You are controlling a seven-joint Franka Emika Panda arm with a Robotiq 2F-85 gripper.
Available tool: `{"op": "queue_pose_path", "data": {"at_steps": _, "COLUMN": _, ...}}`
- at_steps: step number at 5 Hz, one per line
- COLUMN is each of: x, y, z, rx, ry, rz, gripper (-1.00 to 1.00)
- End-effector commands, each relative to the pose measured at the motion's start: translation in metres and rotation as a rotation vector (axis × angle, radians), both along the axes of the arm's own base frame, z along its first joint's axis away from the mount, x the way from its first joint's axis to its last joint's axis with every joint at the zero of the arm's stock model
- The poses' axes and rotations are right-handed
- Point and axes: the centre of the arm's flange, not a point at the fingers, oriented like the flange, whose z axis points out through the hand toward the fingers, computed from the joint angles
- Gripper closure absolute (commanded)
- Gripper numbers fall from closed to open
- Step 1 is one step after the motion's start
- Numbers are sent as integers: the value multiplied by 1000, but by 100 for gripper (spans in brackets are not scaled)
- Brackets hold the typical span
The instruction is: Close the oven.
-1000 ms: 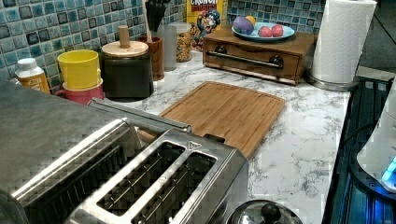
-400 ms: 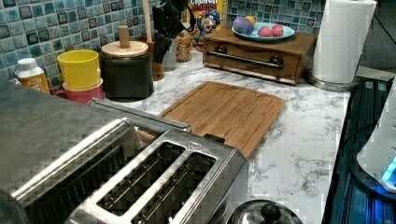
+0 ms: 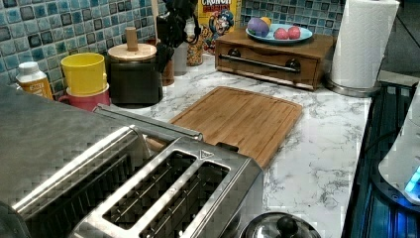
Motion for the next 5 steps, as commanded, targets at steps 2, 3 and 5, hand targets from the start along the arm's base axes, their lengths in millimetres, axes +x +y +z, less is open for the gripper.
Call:
{"op": "queue_pose_path", "data": {"at_steps": 2, "x": 20, "y": 72, "z": -13, "rx": 40, "ry": -36, "rz": 137, "gripper": 100}}
{"op": "queue_pose_path", "data": {"at_steps": 3, "x": 18, "y": 83, "z": -13, "rx": 72, "ry": -33, "rz": 157, "gripper": 100}}
{"op": "queue_pose_path", "data": {"at_steps": 5, "x": 9, "y": 132, "z": -35, "rx": 69, "ry": 47, "rz": 238, "gripper": 100}}
